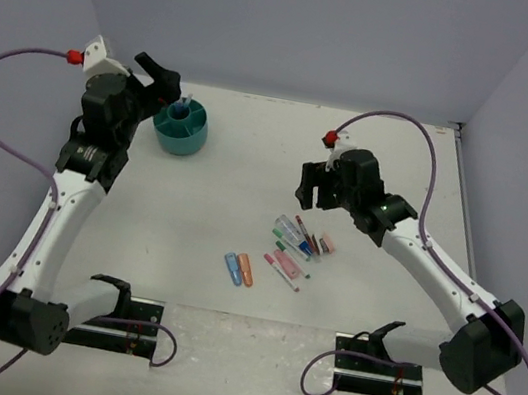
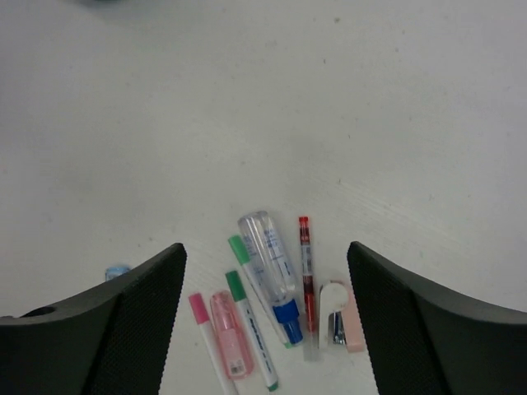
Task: Sort the stationery into containers
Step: Pick up the pen from the center of the board.
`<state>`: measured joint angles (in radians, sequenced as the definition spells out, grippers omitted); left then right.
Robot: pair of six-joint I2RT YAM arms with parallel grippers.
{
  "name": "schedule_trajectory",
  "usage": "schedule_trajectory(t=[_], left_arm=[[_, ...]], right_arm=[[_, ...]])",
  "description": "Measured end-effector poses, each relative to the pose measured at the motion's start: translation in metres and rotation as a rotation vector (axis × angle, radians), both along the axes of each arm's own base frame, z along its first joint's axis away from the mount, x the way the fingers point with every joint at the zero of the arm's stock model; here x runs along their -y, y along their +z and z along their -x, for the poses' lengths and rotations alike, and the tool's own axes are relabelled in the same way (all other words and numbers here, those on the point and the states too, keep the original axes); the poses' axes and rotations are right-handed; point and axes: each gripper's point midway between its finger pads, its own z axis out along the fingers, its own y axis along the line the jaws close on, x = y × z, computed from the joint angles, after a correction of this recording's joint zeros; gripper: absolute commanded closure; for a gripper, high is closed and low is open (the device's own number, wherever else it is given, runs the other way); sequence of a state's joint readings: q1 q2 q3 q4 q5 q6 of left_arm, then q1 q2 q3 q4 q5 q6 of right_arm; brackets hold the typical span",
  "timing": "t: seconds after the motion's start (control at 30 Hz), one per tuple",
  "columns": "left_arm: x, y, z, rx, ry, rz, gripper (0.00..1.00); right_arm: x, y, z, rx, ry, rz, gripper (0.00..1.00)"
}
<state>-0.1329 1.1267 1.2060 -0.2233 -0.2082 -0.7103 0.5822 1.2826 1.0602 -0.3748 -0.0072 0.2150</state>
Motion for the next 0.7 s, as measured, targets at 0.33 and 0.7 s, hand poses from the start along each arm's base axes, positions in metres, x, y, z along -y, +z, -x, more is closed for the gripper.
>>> schedule_trajectory(t=[0.33, 0.7], left_arm=[[0.057, -0.107, 0.061, -0.305, -0.274, -0.120, 0.00], [0.049, -0.178, 0.100, -0.486, -0.340, -0.238, 0.00]], right_arm=[[0.004, -0.093, -0.010, -0.272, -0.014, 0.257, 0.68], [0.001, -0.134, 0.003, -0.368, 0.002, 0.354, 0.78]])
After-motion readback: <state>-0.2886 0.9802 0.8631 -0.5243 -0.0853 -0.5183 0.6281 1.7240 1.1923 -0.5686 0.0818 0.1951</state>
